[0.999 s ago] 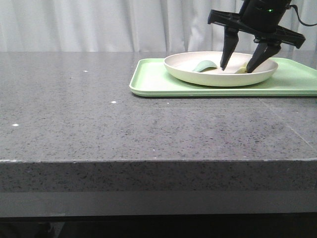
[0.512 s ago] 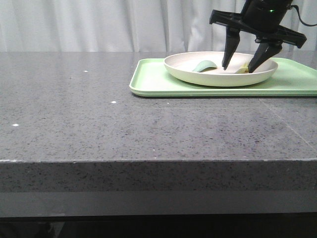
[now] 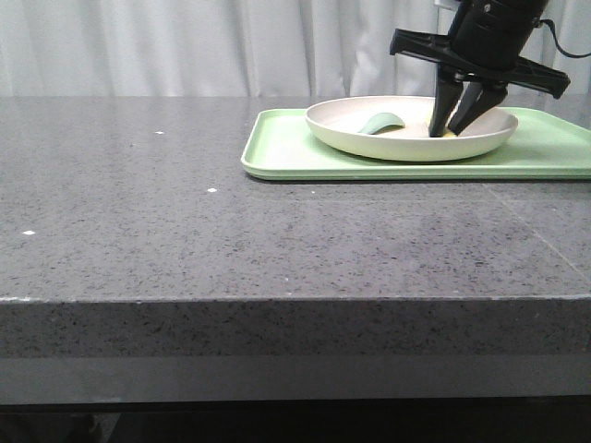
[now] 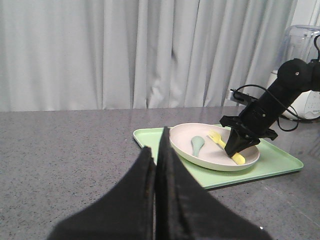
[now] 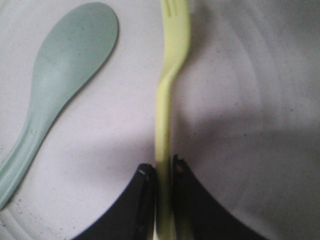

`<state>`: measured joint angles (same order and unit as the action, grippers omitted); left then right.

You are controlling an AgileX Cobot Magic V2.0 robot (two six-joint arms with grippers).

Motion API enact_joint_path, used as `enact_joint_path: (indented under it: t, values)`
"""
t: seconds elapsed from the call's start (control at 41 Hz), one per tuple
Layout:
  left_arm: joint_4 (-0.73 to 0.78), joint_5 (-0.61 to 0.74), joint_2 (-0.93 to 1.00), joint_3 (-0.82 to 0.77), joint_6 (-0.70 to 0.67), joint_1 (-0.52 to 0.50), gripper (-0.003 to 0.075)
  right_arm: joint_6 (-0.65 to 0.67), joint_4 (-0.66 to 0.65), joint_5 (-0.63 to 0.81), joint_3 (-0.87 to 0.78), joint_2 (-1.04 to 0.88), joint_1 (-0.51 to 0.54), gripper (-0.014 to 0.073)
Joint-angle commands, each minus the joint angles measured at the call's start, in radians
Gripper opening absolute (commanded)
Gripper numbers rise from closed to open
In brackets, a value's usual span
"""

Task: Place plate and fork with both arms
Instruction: 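Lift the fork with the right gripper and set it beside the plate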

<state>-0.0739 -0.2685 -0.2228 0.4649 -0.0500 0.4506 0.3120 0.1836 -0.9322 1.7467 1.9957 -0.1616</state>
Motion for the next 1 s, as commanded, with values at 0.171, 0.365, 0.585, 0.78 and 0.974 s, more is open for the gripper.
enact_joint_path:
  t: [0.171, 0.365, 0.585, 0.78, 0.974]
  values:
    - [-0.001, 0.076, -0.010, 0.025, -0.002, -0.002, -0.0018, -0.002, 0.006, 0.022, 0.034, -0.053, 0.009, -0.0036]
    - [-0.001, 0.076, -0.010, 0.025, -0.002, -0.002, -0.0018, -0.002, 0.006, -0.008, 0.088, -0.061, 0.009, -0.0036]
    - [-0.001, 0.076, -0.010, 0.025, -0.002, -0.002, -0.0018, -0.067, -0.007, -0.101, 0.235, -0.072, 0.048, -0.0036]
    - [-0.001, 0.072, -0.010, 0.025, -0.002, -0.002, -0.0018, -0.117, -0.117, -0.182, 0.273, -0.071, 0.123, -0.0036]
    - [-0.001, 0.072, -0.010, 0.025, -0.002, -0.002, -0.0018, -0.182, -0.218, -0.273, 0.268, -0.031, 0.151, -0.0034]
